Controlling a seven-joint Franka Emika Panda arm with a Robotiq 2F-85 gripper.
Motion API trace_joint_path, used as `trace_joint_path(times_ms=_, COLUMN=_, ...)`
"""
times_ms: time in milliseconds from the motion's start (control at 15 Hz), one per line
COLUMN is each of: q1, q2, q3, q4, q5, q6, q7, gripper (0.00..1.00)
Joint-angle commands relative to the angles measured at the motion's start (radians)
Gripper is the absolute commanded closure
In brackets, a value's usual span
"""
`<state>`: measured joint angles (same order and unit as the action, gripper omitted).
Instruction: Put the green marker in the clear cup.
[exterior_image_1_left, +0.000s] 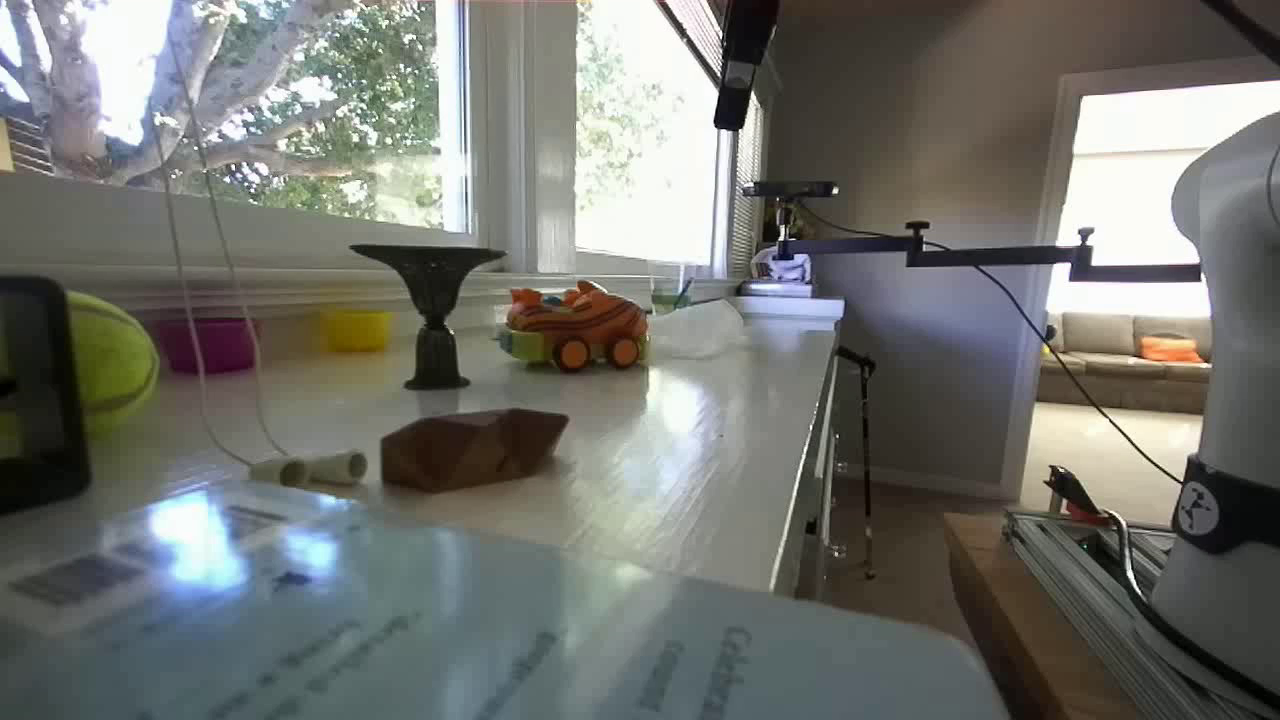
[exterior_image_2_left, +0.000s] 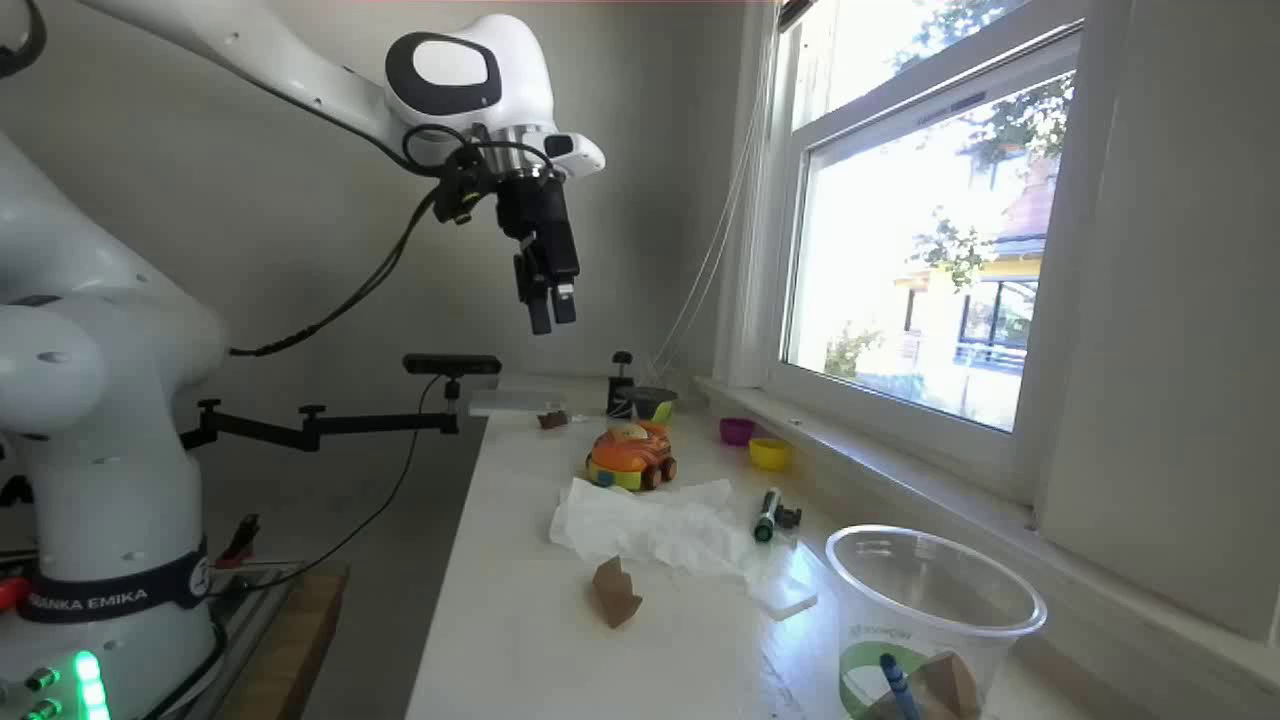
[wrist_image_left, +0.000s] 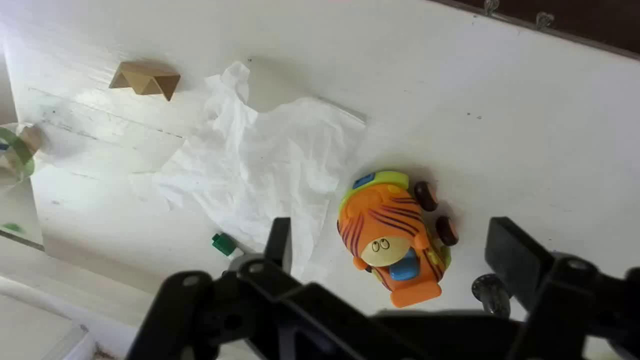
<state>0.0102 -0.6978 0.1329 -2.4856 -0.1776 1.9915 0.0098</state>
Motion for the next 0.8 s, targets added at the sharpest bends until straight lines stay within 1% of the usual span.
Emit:
trace_joint_path(times_ms=0, q1=0.016, q2=0.001, q3=-0.012, q4=0.003, q5=-0.010, q6=-0.003, q7=0.008, gripper=0.00)
trace_joint_path(times_ms=400, q1=0.016, q2=0.001, q3=-0.012, q4=0.004, q5=-0.009, q6=-0.003, q7=0.008, gripper=0.00)
trace_joint_path(times_ms=600, q1=-0.017, q2=0.063, q3=-0.008, q4=0.013, q5=-0.023, q6=0.024, q7=0.066, gripper=0.00)
trace_joint_path(times_ms=733, q1=-0.027, q2=0.120, q3=-0.040, q4=0.023, q5=-0.013, q6=0.043, q7=0.056, gripper=0.00)
